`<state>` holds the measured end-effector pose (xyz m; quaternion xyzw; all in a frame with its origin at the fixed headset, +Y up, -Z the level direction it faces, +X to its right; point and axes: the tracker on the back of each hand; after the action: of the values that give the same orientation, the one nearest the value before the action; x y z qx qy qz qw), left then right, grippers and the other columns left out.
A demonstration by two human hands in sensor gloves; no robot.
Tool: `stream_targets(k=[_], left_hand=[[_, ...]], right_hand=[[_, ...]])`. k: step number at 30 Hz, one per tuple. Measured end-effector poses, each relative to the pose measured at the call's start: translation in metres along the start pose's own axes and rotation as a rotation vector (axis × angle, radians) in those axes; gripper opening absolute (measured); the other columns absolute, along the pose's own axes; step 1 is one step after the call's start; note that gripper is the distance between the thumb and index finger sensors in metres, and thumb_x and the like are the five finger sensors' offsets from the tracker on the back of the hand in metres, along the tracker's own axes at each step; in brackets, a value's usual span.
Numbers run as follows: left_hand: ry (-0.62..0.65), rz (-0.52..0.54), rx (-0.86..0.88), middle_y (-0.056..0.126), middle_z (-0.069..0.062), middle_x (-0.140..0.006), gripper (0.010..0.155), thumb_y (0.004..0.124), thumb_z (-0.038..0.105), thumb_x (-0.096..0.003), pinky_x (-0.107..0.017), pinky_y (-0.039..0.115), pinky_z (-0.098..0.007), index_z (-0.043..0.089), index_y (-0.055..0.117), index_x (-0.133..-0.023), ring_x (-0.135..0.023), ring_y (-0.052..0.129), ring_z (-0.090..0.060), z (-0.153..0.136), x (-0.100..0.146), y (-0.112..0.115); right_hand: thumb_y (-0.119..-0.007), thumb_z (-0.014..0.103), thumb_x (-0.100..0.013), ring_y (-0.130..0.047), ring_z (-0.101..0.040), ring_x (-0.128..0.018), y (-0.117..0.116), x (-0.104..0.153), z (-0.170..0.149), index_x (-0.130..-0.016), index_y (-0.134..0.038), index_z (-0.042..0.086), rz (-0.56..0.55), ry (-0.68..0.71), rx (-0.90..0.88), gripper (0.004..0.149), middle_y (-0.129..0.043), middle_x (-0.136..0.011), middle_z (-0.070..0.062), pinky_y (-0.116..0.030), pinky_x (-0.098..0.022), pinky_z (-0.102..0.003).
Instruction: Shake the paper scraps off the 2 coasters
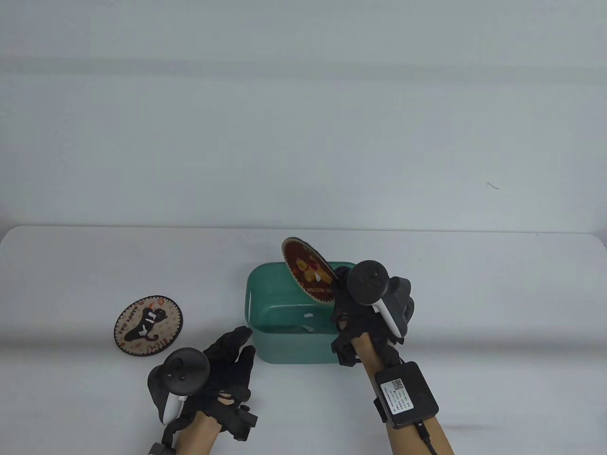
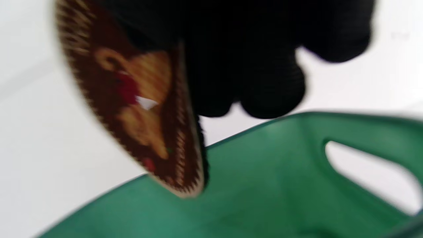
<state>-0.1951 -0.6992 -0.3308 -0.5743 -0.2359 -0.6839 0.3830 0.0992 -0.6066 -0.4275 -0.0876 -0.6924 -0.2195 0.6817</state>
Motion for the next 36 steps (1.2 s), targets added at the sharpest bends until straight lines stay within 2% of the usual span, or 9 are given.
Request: stream_targets(k=[2, 5, 8, 11, 14, 16, 19, 22, 36], left_hand=[[0.0, -0.003, -0.002, 0.073, -0.014, -0.091, 0.05, 0.077, 0.035, -0.0479, -0.053, 0.075, -0.047, 0.014, 0.066, -0.093, -0.077, 0.079, -0.044, 0.0, 0.0, 0.0], [0.002, -0.006, 0.002, 0.073, -0.014, -0.09, 0.05, 0.077, 0.035, -0.048, -0.053, 0.075, -0.047, 0.014, 0.066, -0.093, -0.077, 0.079, -0.044, 0.0, 0.0, 0.001], [0.001, -0.009, 0.0, 0.074, -0.014, -0.09, 0.05, 0.077, 0.035, -0.048, -0.053, 0.075, -0.047, 0.015, 0.066, -0.093, -0.077, 0.079, -0.044, 0.0, 0.0, 0.001], [0.001, -0.01, 0.001, 0.074, -0.014, -0.09, 0.05, 0.077, 0.035, -0.0479, -0.053, 0.075, -0.047, 0.014, 0.067, -0.092, -0.077, 0.079, -0.044, 0.0, 0.0, 0.001], [0.0, -0.014, 0.0, 0.074, -0.014, -0.09, 0.05, 0.077, 0.035, -0.048, -0.053, 0.075, -0.047, 0.014, 0.067, -0.092, -0.077, 0.079, -0.044, -0.001, 0.0, 0.002], [0.001, -0.012, 0.003, 0.074, -0.014, -0.09, 0.05, 0.077, 0.035, -0.0479, -0.053, 0.075, -0.047, 0.015, 0.067, -0.092, -0.077, 0.079, -0.044, -0.001, 0.0, 0.002], [0.001, -0.013, 0.002, 0.074, -0.014, -0.09, 0.05, 0.076, 0.035, -0.048, -0.053, 0.075, -0.047, 0.015, 0.067, -0.092, -0.077, 0.079, -0.044, -0.001, 0.0, 0.002], [0.003, -0.013, 0.005, 0.074, -0.014, -0.09, 0.05, 0.076, 0.035, -0.048, -0.053, 0.075, -0.047, 0.014, 0.067, -0.092, -0.077, 0.079, -0.044, 0.0, 0.0, 0.002], [0.002, -0.017, -0.002, 0.074, -0.014, -0.09, 0.05, 0.076, 0.035, -0.048, -0.053, 0.075, -0.047, 0.014, 0.067, -0.092, -0.076, 0.079, -0.044, -0.001, 0.0, 0.003]], right_hand=[[-0.07, 0.033, -0.043, -0.098, -0.022, -0.046, 0.002, 0.001, -0.003, -0.083, -0.065, 0.021, -0.137, -0.016, -0.142, 0.041, -0.094, -0.066, -0.002, -0.078, -0.039, -0.04], [-0.07, 0.032, -0.044, -0.098, -0.023, -0.046, -0.002, -0.003, -0.002, -0.083, -0.064, 0.021, 0.081, -0.056, 0.004, 0.042, -0.093, -0.067, -0.003, -0.078, -0.039, -0.042], [-0.069, 0.033, -0.043, -0.098, -0.022, -0.045, 0.001, 0.0, -0.005, -0.083, -0.065, 0.022, -0.13, -0.045, -0.113, 0.041, -0.094, -0.066, -0.002, -0.078, -0.038, -0.041], [-0.07, 0.032, -0.044, -0.098, -0.023, -0.045, -0.002, -0.003, -0.002, -0.083, -0.065, 0.02, 0.08, -0.061, -0.054, 0.041, -0.093, -0.067, -0.004, -0.077, -0.038, -0.042], [-0.07, 0.032, -0.043, -0.098, -0.022, -0.044, 0.001, 0.0, -0.004, -0.082, -0.066, 0.021, -0.136, -0.023, -0.149, 0.041, -0.094, -0.065, -0.003, -0.078, -0.038, -0.041], [-0.071, 0.031, -0.044, -0.099, -0.024, -0.044, -0.001, -0.001, -0.002, -0.083, -0.066, 0.019, 0.043, -0.078, -0.087, 0.041, -0.094, -0.065, -0.006, -0.078, -0.037, -0.042], [-0.069, 0.034, -0.043, -0.1, -0.02, -0.044, 0.004, 0.003, -0.006, -0.082, -0.065, 0.022, -0.2, -0.059, -0.087, 0.041, -0.095, -0.065, -0.001, -0.08, -0.037, -0.039], [-0.071, 0.032, -0.044, -0.099, -0.024, -0.043, -0.001, -0.001, -0.004, -0.082, -0.066, 0.019, 0.002, -0.084, -0.089, 0.041, -0.095, -0.065, -0.005, -0.078, -0.037, -0.042], [-0.071, 0.033, -0.044, -0.099, -0.022, -0.046, -0.017, 0.0, -0.005, -0.082, -0.066, 0.02, 0.064, -0.009, -0.076, 0.041, -0.095, -0.065, -0.003, -0.078, -0.04, -0.041]])
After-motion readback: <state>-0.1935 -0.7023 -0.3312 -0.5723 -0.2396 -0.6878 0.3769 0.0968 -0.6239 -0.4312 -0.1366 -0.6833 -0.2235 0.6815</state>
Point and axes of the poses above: the tracker on the back of each hand, its own z axis roughly to the thumb side, its own x axis roughly from the fingertips to the wrist, y = z × x
